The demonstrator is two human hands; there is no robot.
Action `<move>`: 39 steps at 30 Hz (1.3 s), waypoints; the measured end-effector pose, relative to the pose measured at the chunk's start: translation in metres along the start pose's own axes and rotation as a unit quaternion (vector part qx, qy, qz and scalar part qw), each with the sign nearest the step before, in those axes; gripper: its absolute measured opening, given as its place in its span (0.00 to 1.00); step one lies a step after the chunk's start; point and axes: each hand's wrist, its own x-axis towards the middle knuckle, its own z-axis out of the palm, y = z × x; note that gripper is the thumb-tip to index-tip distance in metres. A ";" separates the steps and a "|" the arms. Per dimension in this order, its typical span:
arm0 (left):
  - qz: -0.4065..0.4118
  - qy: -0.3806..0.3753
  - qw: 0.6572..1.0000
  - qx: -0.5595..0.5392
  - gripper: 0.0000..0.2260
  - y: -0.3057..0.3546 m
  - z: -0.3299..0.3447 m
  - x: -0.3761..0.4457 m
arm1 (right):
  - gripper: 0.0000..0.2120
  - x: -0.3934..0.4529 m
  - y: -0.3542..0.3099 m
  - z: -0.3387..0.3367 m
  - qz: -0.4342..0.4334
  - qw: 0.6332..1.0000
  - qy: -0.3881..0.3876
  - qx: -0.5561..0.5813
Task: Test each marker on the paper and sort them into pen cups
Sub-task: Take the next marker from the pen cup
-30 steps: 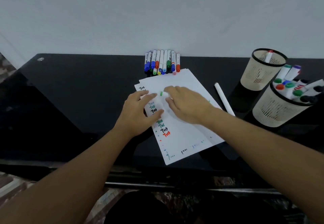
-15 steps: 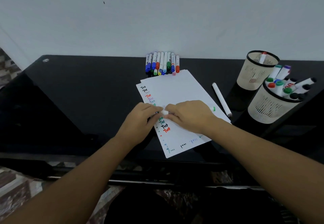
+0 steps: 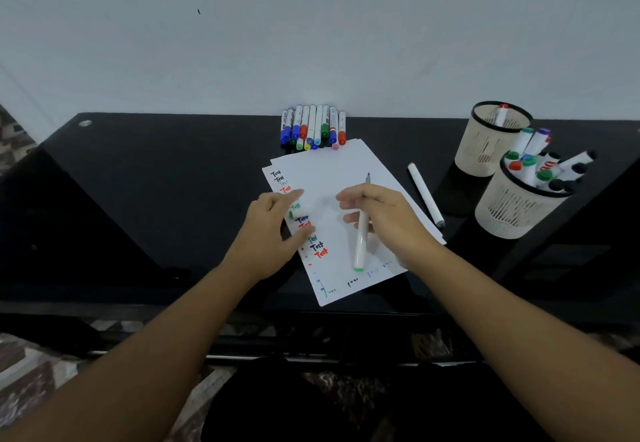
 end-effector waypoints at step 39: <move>0.069 -0.150 0.965 0.206 0.43 0.005 -0.001 -0.013 | 0.04 -0.061 0.038 0.015 -0.061 0.995 -0.001 -0.079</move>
